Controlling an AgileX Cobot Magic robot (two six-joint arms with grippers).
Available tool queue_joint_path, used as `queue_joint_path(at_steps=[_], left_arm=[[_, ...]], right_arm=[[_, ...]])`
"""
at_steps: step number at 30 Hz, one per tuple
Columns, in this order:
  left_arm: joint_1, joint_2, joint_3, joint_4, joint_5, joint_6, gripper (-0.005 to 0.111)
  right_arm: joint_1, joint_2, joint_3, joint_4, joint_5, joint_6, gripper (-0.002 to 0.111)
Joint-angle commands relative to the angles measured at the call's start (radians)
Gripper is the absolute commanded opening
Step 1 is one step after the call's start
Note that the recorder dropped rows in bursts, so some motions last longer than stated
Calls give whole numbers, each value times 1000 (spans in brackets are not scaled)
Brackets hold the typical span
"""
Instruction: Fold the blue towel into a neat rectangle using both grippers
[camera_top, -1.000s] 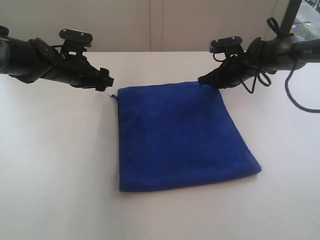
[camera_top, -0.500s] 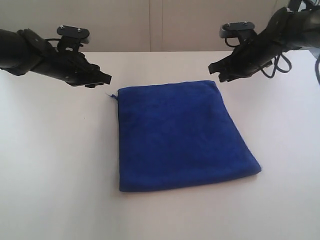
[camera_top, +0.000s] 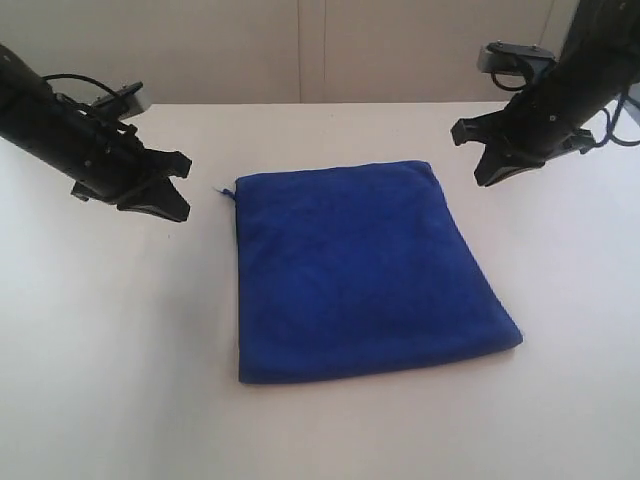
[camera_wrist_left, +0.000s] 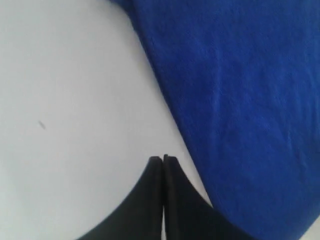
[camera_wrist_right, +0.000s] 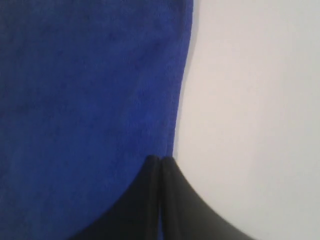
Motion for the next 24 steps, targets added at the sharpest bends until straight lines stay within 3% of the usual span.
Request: queue_joint_path(at_steps=[1,9,13,18,24], left_arm=[[-12,-85,107,-5,26,-11,0],[-131,-265,318,-13,-63,35,0],[-224,-281,338,-15,-87,50,0],[-349,-279,338,-15,-231,48,0],[-417,-232,338,-19,-286,46,0]], right_arm=[[-4,-119,148,-18,-26,6,0],[-2,-305,403,-14,-133,6,0],[21,-374,516,-12,-212,6,0],[91,-439,644,-18,-330,6,0],[145,-440,701,-18,-414,6,0]])
